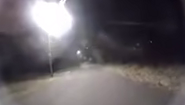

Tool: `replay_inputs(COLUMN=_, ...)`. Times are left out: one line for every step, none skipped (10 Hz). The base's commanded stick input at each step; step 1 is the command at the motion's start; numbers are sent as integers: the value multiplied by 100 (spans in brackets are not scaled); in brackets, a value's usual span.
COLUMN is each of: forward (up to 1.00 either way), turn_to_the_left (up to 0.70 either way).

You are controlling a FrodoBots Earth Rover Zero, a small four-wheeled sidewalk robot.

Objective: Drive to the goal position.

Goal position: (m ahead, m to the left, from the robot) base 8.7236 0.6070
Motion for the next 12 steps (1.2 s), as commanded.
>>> replay_inputs(forward=100, turn_to_the_left=0)
replay_inputs(forward=100, turn_to_the_left=0)
replay_inputs(forward=100, turn_to_the_left=0)
replay_inputs(forward=100, turn_to_the_left=0)
replay_inputs(forward=100, turn_to_the_left=0)
replay_inputs(forward=100, turn_to_the_left=34)
replay_inputs(forward=100, turn_to_the_left=34)
replay_inputs(forward=100, turn_to_the_left=0)
replay_inputs(forward=100, turn_to_the_left=0)
replay_inputs(forward=100, turn_to_the_left=0)
replay_inputs(forward=100, turn_to_the_left=0)
replay_inputs(forward=100, turn_to_the_left=0)
